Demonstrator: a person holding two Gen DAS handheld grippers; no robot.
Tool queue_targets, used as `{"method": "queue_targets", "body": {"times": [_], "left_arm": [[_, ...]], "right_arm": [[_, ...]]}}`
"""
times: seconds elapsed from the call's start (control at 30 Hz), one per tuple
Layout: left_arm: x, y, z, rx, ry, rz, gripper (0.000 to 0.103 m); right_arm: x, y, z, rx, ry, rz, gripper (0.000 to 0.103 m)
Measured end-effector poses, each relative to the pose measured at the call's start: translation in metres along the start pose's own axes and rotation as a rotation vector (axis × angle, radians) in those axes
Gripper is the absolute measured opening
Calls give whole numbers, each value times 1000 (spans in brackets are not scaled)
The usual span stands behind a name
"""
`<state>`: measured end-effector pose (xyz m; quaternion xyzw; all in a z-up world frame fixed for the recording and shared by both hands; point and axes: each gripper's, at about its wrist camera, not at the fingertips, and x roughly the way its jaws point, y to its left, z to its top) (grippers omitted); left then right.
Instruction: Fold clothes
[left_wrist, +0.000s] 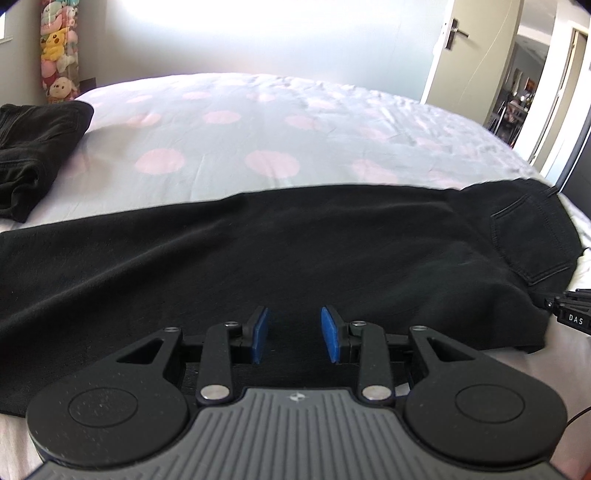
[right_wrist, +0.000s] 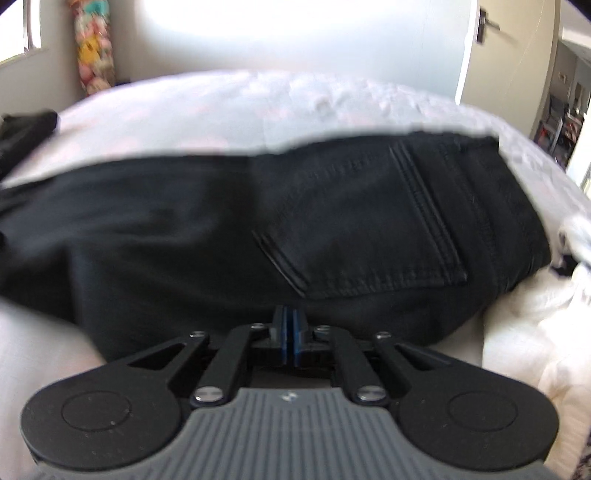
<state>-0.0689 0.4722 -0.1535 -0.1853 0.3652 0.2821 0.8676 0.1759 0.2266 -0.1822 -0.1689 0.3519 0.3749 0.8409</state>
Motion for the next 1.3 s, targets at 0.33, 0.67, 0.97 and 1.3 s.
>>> {"method": "queue_targets", "body": {"times": [0.33,0.67,0.97,1.3], "left_arm": [[12,-1,-8,69,-13,79,37],[-42,93,30,-76,-21,182,37],[-61,213,40,-85,57,392,30],[-39,279,4,-175,116,427,37]], "right_arm": [[-14,2,5,-8,-94,-33,3],[-41,32,4,-124,-286,42,7],[-55,49,4,-134,-324,131,9],[-19,84,-5,-255,-155,144,7]]}}
